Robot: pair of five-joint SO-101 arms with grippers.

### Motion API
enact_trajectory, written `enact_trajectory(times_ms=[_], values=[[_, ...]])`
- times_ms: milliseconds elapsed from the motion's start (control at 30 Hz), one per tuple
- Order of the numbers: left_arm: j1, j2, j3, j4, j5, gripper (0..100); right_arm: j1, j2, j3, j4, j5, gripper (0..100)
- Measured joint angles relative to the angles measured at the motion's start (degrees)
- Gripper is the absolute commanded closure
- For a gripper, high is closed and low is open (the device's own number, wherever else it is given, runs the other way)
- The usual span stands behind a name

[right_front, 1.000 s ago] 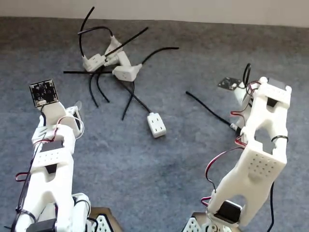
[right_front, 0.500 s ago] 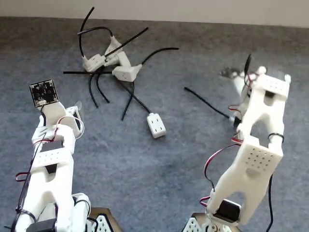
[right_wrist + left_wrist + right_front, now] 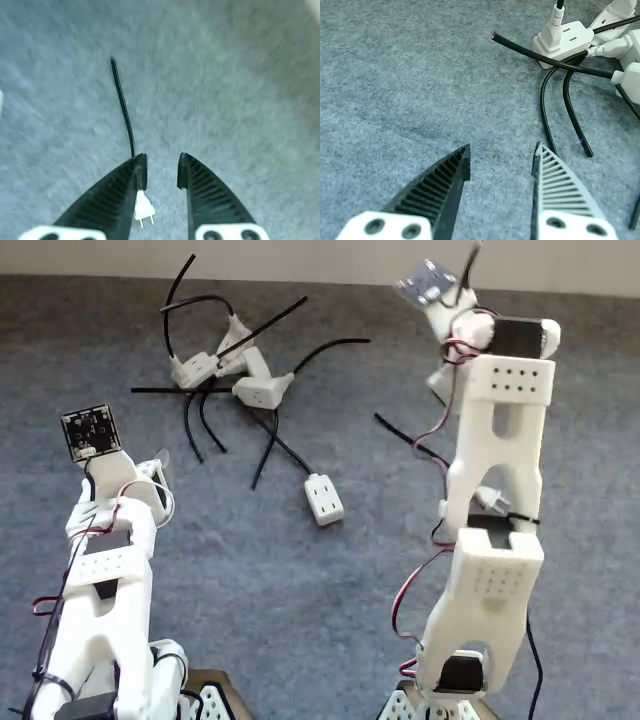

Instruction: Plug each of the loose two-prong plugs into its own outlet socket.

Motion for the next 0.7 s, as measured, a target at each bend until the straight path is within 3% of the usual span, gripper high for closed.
enact_trajectory(times_ms=[67, 200, 333, 600, 700], values=[[0.0, 0.0, 0.0, 0.0, 0.0, 79, -2.29, -2.99, -0.35, 0.0, -0.62, 87.4], [0.0, 0.0, 0.0, 0.0, 0.0, 79, -1.85, -5.8, -0.44, 0.0, -0.62, 73.8], [0.0, 0.0, 0.0, 0.0, 0.0, 79, 3.52, -5.71, 6.15, 0.0, 1.05, 74.5], [0.0, 0.0, 0.0, 0.0, 0.0, 79, 14.07, 1.05, 27.25, 0.0, 26.55, 77.2], [0.0, 0.0, 0.0, 0.0, 0.0, 79, 15.47, 5.01, 27.78, -0.09, 30.15, 77.2]])
